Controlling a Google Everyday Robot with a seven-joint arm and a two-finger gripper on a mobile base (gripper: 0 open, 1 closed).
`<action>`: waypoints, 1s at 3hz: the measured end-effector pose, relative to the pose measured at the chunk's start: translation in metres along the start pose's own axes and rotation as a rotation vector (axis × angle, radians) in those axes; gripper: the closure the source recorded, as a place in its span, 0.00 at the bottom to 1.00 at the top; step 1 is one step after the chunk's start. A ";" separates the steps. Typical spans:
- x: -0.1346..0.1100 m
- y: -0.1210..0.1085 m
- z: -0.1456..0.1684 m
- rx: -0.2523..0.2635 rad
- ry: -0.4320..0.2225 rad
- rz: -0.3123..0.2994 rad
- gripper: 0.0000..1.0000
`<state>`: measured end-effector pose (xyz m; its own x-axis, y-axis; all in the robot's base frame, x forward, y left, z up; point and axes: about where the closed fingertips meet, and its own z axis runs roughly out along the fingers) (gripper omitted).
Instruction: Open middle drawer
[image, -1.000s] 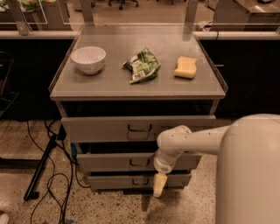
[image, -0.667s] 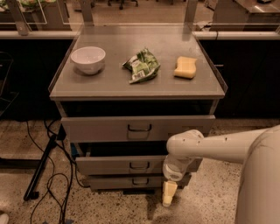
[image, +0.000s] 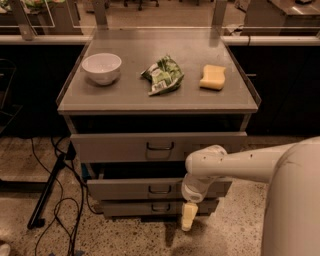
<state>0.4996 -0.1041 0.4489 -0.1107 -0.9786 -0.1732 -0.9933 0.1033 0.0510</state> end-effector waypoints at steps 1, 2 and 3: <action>-0.013 -0.024 0.009 0.016 0.013 -0.024 0.00; -0.022 -0.042 0.021 0.019 0.020 -0.042 0.00; -0.025 -0.050 0.035 0.011 0.027 -0.048 0.00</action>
Offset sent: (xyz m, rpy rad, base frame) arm 0.0692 0.0319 -0.0322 -0.0264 -0.0352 0.0577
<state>0.5512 -0.0785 0.4161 -0.0618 -0.9869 -0.1488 -0.9978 0.0576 0.0322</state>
